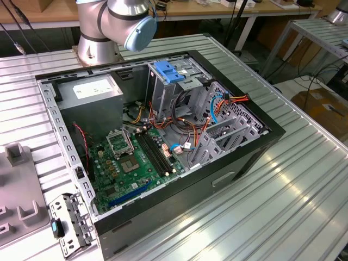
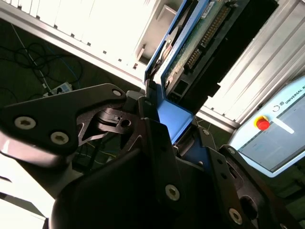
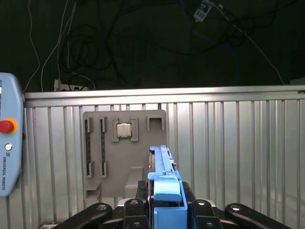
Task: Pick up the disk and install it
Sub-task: 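Pick up the disk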
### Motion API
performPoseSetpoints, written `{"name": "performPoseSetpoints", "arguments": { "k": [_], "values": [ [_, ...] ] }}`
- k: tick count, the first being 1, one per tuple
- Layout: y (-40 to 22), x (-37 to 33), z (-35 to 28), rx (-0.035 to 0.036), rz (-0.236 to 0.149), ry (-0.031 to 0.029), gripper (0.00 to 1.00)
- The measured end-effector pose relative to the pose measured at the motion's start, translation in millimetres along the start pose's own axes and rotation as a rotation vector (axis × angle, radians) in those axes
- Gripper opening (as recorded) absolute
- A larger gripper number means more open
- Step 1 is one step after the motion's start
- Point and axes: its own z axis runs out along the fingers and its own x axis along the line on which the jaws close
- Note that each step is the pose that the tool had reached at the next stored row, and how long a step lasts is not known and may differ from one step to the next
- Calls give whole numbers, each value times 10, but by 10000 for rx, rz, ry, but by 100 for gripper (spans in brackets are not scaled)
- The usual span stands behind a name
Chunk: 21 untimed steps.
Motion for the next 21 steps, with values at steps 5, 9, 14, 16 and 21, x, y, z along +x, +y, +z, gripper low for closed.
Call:
{"name": "performPoseSetpoints", "arguments": {
  "k": [5, 9, 14, 16, 21],
  "values": [
    [-59, -1, 1, -1, 0, 1, 37],
    [-126, 2, 4, -1, 1, 0, 37],
    [-234, 10, 7, -1, 1, 0, 37],
    [-278, 11, 8, -1, 0, 0, 37],
    [-363, 13, 10, -1, 0, 0, 37]
  ]
}}
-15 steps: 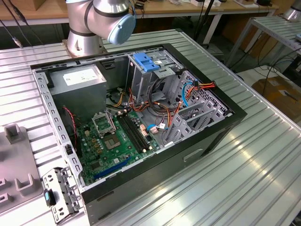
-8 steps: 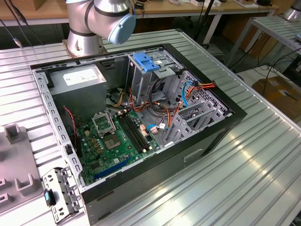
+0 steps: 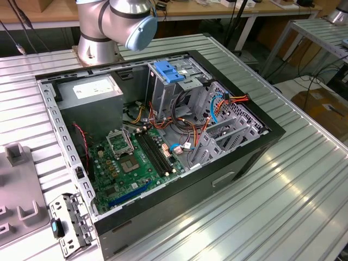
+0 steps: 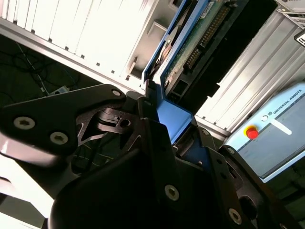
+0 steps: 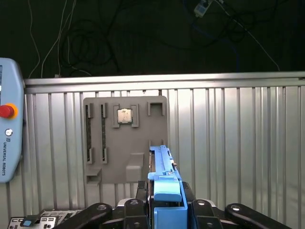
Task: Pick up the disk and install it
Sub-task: 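Pick up the disk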
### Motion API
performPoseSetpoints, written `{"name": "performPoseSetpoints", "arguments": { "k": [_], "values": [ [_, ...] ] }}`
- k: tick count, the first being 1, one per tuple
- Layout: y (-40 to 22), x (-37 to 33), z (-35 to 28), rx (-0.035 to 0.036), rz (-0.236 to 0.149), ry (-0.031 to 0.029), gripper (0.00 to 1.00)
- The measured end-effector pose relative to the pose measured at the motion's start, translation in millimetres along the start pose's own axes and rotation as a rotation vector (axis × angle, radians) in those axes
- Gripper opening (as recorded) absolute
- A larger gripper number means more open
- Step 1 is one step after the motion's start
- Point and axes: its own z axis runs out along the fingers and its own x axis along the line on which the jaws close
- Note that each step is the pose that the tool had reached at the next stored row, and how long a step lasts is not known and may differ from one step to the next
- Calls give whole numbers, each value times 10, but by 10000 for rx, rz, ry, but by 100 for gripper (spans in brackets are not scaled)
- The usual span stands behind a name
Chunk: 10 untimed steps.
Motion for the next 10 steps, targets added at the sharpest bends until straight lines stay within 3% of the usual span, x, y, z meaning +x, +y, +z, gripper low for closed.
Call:
{"name": "performPoseSetpoints", "arguments": {
  "k": [10],
  "values": [
    [-205, 2, 6, 0, -1, -1, 37]
  ]
}}
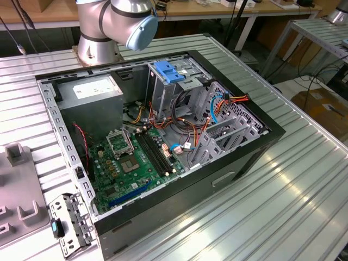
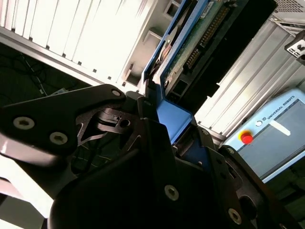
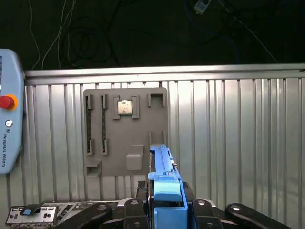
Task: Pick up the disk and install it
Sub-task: 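Pick up the disk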
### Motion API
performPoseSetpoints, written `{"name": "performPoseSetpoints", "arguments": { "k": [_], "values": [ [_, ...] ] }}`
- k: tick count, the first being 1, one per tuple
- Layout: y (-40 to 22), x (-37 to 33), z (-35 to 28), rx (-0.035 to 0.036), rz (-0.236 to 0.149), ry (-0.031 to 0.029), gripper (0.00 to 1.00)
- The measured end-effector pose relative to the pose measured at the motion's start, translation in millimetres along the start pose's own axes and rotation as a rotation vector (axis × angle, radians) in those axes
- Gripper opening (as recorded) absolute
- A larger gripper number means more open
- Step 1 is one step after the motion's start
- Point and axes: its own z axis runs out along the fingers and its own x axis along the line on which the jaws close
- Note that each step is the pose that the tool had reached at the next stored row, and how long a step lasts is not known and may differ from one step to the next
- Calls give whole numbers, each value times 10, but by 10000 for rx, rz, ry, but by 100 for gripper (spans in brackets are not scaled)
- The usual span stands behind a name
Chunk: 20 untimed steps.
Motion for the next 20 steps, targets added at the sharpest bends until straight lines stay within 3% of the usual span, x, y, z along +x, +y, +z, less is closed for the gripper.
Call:
{"name": "performPoseSetpoints", "arguments": {
  "k": [17, 20],
  "values": [
    [-322, 3, 9, 0, 1, 0, 37],
    [-410, 3, 11, -1, 0, 1, 37]
  ]
}}
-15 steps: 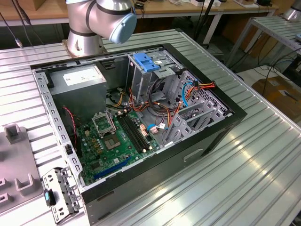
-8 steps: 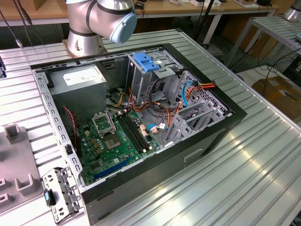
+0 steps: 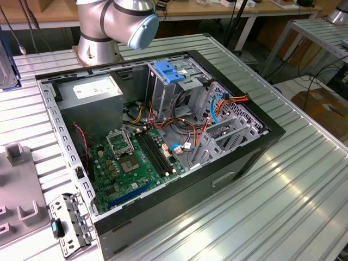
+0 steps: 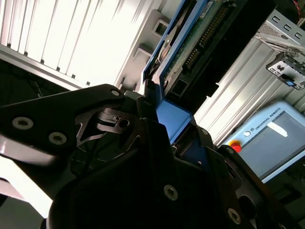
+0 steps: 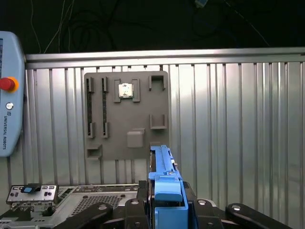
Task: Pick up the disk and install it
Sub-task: 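Pick up the disk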
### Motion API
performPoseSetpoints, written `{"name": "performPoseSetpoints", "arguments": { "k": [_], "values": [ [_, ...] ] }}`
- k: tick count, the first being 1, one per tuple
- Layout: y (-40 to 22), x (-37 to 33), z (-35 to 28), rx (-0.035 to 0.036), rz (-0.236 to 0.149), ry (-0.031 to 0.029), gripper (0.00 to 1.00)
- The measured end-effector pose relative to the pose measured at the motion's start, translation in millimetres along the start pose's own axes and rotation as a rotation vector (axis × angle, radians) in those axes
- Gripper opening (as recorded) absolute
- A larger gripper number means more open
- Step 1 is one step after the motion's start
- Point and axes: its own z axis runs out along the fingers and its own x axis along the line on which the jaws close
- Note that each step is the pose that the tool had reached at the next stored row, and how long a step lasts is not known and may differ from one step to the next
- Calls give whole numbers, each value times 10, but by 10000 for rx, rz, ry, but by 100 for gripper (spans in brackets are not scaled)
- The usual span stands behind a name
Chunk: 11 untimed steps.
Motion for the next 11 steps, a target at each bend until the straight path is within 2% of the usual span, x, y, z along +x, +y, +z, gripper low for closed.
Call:
{"name": "performPoseSetpoints", "arguments": {
  "k": [6, 11],
  "values": [
    [-117, 2, 4, 1, 1, 0, 37],
    [-250, 4, 8, 0, 0, 0, 37]
  ]
}}
